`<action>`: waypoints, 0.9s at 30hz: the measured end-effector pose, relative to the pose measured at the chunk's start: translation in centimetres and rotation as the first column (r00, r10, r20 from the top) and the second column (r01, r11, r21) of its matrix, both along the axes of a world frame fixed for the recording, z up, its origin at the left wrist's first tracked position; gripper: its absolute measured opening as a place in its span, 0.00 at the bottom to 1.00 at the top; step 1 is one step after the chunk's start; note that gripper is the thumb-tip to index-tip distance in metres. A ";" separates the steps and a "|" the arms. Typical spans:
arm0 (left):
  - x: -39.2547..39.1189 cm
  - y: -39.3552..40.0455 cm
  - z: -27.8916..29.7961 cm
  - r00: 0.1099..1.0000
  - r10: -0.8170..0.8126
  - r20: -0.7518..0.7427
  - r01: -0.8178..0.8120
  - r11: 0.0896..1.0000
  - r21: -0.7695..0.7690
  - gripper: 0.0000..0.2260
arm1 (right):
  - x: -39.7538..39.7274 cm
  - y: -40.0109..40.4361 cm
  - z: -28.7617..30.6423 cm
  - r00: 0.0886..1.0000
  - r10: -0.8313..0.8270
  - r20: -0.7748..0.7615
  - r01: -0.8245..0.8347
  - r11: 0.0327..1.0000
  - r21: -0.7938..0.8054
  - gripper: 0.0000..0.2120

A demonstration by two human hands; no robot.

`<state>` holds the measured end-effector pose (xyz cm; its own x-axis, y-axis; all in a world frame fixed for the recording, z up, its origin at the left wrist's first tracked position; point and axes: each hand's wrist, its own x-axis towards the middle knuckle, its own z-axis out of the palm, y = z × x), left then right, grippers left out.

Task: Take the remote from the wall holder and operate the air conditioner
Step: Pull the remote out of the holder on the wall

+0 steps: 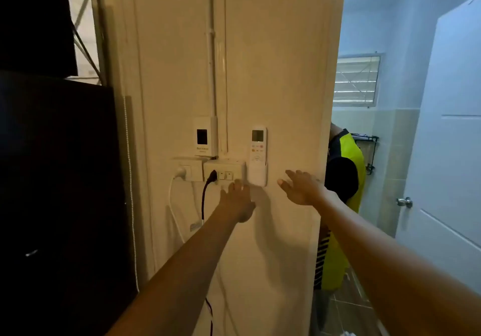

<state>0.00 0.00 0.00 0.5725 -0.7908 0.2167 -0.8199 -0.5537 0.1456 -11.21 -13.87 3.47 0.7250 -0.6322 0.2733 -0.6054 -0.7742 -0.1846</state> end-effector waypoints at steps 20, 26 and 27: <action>3.4 -10.6 -4.1 1.000 -0.002 0.020 0.016 0.690 -0.724 0.33 | 8.7 -4.2 5.4 0.600 0.037 0.799 -0.420 0.865 0.275 0.16; 4.7 -13.4 -5.0 0.995 0.033 0.095 0.057 0.587 -0.808 0.32 | 10.7 -4.1 5.0 0.549 0.000 0.836 -0.278 0.943 0.182 0.13; 4.9 -13.5 -5.2 0.995 0.031 0.100 0.064 0.578 -0.813 0.32 | 10.9 -4.2 4.9 0.539 0.004 0.842 -0.284 0.942 0.178 0.13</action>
<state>4.86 -13.54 -5.23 0.5012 -0.2630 0.8244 -0.8627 -0.2265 0.4522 -0.28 -18.02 8.39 0.3540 -0.6846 0.6371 0.0397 -0.6696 -0.7416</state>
